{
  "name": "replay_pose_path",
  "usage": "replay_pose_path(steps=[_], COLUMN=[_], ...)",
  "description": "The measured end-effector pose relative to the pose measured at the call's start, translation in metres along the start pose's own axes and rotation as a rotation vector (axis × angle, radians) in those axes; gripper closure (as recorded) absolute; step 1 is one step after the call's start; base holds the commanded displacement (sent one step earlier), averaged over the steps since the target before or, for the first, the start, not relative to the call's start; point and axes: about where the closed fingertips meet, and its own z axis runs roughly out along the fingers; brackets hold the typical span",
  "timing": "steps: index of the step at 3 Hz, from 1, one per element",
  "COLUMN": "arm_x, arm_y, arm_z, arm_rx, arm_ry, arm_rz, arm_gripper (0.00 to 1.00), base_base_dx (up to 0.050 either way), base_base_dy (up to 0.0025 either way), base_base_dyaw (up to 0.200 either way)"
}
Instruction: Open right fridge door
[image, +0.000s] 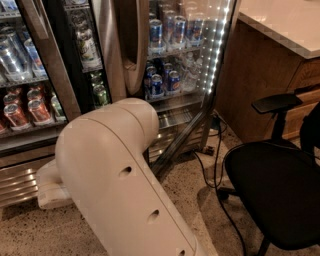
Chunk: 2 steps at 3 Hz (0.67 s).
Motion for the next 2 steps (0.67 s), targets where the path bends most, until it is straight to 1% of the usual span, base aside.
replay_pose_path(steps=[1, 2], arm_x=[0.011, 0.02], arm_y=[0.019, 0.032], arm_z=[-0.03, -0.032], arm_rx=[-0.034, -0.064], arm_ry=[0.044, 0.037], arm_rz=[0.064, 0.101], arm_gripper=[1.0, 1.0], base_base_dx=[0.0, 0.0], base_base_dy=[0.0, 0.0], base_base_dyaw=[0.0, 0.0])
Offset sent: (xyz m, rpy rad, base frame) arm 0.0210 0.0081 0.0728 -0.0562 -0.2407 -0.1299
